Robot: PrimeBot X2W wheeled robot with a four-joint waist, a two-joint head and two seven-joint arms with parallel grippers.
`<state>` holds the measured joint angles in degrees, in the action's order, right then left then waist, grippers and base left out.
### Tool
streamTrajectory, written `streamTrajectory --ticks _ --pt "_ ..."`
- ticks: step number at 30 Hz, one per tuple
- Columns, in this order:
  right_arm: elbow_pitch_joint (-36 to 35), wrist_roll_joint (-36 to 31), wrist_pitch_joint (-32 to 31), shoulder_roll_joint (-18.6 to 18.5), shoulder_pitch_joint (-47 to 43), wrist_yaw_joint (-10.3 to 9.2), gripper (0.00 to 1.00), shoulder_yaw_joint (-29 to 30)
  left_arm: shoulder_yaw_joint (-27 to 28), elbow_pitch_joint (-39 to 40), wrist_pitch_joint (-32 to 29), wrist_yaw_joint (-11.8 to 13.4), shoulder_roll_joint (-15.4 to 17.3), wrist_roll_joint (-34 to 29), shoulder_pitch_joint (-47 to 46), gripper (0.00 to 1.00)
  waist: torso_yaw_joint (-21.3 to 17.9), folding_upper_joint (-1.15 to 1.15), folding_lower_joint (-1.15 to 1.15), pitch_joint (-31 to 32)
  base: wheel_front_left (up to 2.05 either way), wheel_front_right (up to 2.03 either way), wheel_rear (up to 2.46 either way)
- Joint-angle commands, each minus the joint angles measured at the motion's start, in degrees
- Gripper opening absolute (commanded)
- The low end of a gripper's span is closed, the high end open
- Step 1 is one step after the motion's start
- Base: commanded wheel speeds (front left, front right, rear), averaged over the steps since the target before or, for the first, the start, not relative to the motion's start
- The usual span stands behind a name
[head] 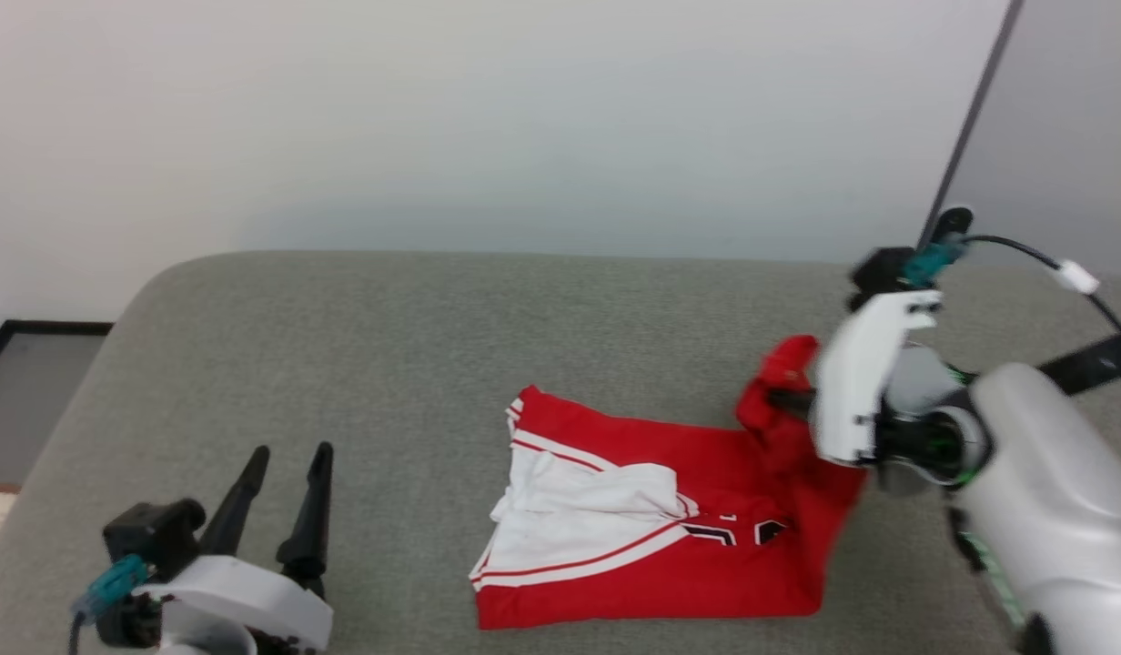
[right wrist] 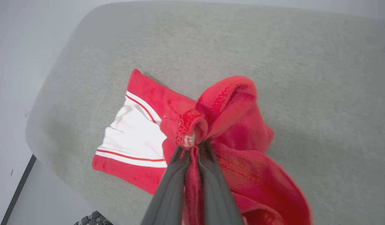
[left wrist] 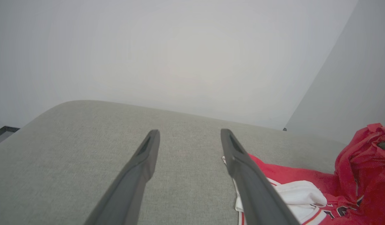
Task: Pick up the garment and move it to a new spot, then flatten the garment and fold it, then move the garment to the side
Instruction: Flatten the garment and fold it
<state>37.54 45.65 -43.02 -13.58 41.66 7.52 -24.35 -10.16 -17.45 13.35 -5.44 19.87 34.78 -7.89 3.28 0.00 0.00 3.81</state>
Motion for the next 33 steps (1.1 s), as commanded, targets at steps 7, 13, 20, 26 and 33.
streamTrajectory --ticks 7,13,20,26,33 --pt "2.66 -7.05 0.95 8.38 1.81 -0.06 0.00 2.76 -1.97 -0.67 -0.68 0.01 -1.88 -0.01 -3.16 1.00 5.91 0.00 0.00 -0.27 0.00 0.00 0.00" --pt "4.78 -9.93 0.58 10.58 1.21 -0.06 0.00 3.37 -3.81 -2.12 -0.89 -0.57 -3.61 0.21 -6.34 1.00 11.21 0.00 0.00 -1.47 0.00 0.00 0.00" --pt "5.28 -9.91 1.13 10.78 2.17 -0.06 0.00 0.44 -5.97 -4.32 -0.31 -1.16 -5.71 0.44 -9.83 1.00 15.79 0.00 0.00 -4.58 0.00 0.00 0.00" --pt "9.40 -12.19 1.90 10.71 2.39 -0.06 0.00 -1.85 -7.27 -6.50 0.63 -1.62 -7.30 0.79 -12.16 1.00 18.04 0.00 0.00 -6.36 0.00 0.00 0.00" --pt "15.01 -14.05 3.60 10.72 3.44 -0.06 0.00 -4.58 -8.23 -8.64 1.28 -1.85 -8.10 1.11 -13.96 1.00 18.78 0.00 0.00 -6.58 0.00 0.00 0.00"
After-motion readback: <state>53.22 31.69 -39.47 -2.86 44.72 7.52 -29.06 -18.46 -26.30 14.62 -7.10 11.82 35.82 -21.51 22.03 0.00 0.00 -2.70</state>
